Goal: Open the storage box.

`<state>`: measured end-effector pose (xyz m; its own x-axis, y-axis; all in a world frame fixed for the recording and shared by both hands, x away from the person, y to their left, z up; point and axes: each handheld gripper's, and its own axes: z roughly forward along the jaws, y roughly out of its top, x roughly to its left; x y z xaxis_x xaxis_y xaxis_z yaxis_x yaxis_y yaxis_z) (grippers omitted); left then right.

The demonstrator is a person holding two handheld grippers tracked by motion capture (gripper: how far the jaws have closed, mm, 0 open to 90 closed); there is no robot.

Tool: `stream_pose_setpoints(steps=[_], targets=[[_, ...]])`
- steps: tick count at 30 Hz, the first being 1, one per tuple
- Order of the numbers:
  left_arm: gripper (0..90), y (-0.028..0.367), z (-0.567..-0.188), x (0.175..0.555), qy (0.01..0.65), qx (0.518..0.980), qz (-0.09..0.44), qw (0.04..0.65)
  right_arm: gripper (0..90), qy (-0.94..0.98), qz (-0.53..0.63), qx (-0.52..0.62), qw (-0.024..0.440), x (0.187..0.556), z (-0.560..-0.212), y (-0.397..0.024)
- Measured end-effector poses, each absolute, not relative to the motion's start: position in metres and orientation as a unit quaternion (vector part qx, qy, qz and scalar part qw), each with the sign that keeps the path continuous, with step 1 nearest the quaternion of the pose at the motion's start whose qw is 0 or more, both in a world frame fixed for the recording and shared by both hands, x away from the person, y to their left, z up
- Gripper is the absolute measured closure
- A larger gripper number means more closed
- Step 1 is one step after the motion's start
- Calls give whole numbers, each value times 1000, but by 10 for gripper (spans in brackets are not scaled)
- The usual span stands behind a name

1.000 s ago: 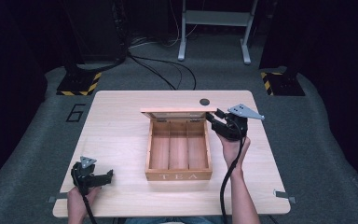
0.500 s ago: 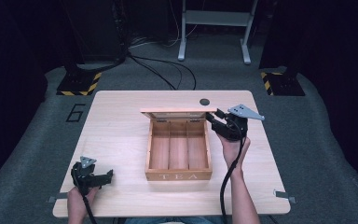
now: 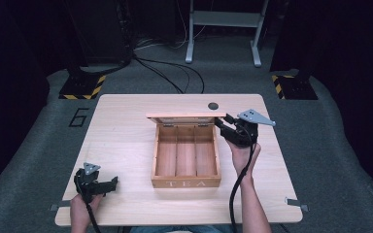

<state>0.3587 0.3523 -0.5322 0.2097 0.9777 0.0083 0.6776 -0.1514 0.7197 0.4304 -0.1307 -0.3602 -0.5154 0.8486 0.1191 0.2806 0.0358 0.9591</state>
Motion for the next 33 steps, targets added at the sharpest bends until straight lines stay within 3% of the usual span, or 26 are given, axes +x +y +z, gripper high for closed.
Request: stream_pose_setpoints(steps=[33], targets=[[3, 353, -532, 359, 575, 720, 248, 299, 582, 670, 556, 420, 257, 429, -362, -131]])
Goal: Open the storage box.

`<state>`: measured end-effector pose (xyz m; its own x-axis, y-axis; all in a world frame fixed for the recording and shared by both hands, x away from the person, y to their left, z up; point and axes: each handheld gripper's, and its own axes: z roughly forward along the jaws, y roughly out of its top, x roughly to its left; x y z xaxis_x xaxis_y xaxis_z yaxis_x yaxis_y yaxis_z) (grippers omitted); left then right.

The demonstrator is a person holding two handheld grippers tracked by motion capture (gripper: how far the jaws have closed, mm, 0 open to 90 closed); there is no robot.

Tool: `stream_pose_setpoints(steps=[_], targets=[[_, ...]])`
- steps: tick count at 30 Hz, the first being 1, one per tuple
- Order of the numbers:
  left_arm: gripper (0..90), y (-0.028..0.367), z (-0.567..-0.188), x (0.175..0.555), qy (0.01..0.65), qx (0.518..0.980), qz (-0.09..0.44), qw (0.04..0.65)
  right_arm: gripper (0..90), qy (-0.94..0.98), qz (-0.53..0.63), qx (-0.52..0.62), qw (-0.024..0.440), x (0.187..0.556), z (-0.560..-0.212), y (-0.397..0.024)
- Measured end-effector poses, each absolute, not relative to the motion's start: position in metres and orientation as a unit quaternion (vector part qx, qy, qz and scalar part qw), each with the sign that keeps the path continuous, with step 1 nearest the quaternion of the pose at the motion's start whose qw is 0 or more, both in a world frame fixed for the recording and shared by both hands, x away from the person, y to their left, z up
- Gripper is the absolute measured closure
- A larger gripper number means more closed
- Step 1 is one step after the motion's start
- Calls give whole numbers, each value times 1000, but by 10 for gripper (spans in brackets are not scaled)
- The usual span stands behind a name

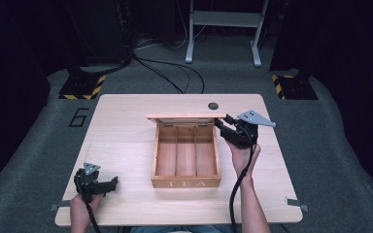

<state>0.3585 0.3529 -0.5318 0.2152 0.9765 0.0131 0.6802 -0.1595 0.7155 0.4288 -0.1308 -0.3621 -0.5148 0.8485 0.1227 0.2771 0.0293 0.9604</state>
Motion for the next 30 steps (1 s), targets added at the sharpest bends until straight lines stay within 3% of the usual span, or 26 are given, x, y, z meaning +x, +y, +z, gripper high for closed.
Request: stream_pose_setpoints(steps=[30], targets=[[3, 353, -532, 359, 575, 720, 248, 299, 582, 672, 552, 424, 254, 430, -361, -131]])
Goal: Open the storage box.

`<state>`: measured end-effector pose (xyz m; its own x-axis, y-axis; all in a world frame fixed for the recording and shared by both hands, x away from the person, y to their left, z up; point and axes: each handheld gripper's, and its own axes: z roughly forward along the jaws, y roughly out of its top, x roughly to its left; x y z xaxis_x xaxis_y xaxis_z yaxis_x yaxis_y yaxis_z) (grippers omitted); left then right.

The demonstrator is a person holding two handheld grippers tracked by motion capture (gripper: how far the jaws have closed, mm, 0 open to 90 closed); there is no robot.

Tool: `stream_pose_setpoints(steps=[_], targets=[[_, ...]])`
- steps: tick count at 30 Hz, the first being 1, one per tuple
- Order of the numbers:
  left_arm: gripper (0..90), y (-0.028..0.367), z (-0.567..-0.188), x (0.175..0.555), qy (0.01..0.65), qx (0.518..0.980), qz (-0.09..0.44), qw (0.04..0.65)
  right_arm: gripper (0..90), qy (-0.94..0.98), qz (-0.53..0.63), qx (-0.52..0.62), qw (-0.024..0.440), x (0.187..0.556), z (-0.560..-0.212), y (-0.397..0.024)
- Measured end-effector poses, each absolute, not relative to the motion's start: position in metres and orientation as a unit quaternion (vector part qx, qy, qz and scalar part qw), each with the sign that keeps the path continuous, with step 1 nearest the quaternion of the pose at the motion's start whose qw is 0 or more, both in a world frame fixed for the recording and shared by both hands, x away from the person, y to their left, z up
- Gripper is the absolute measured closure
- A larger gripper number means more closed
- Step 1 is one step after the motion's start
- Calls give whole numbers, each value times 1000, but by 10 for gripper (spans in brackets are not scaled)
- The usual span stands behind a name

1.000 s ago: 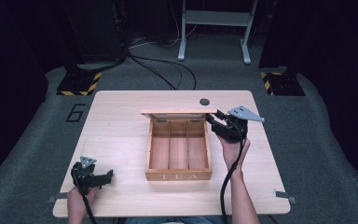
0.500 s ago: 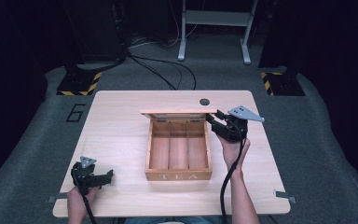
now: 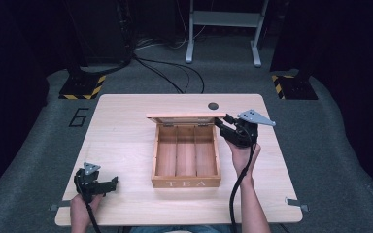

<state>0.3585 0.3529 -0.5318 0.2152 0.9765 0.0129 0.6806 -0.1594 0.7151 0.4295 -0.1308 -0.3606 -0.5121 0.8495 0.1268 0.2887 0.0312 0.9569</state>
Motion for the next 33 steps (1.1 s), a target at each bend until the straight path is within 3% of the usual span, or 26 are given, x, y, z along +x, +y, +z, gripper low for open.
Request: stream_pose_setpoints(steps=[16, 33], targets=[[3, 353, -532, 359, 575, 720, 248, 299, 576, 674, 554, 422, 248, 421, -367, -132], [3, 353, -532, 359, 577, 719, 245, 300, 567, 685, 546, 420, 236, 390, -396, -135]])
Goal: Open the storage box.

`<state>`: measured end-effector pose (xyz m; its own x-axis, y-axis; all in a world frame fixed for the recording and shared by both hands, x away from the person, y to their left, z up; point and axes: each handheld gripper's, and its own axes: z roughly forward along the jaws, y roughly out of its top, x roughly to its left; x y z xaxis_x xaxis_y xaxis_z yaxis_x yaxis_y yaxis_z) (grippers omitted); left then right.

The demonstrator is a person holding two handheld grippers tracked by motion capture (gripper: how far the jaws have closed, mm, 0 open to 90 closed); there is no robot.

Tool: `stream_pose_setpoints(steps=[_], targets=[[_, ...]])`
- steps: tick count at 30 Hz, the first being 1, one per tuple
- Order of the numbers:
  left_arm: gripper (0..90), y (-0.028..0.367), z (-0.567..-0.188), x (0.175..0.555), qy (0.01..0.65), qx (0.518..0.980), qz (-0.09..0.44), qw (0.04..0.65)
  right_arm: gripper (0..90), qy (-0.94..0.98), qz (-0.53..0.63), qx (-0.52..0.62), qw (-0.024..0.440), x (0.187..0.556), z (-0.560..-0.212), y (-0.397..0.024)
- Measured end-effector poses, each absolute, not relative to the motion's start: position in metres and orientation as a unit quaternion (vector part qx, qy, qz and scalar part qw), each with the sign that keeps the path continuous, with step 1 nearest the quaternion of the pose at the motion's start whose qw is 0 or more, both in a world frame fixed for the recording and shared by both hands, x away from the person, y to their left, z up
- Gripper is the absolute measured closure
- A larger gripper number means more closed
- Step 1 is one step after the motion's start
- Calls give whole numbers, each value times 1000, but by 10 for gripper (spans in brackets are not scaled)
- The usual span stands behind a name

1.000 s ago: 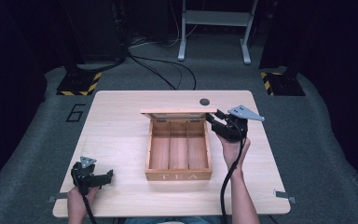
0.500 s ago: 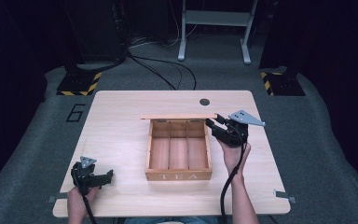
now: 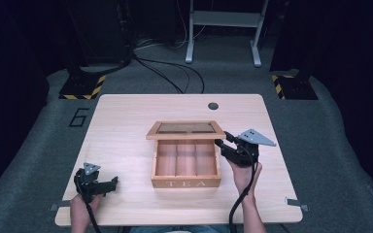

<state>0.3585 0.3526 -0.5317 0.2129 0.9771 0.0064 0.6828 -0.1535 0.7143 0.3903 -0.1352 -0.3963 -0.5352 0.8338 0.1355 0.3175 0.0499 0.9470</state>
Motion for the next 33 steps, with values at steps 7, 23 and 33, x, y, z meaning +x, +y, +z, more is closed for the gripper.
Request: stream_pose_setpoints(steps=[7, 23, 33], targets=[[3, 353, -532, 359, 577, 719, 246, 300, 566, 695, 536, 419, 234, 378, -413, -136], [3, 352, -532, 359, 579, 715, 247, 303, 582, 717, 513, 429, 199, 361, -461, -138], [3, 352, -532, 359, 580, 715, 247, 304, 567, 727, 491, 441, 191, 357, -478, -138]])
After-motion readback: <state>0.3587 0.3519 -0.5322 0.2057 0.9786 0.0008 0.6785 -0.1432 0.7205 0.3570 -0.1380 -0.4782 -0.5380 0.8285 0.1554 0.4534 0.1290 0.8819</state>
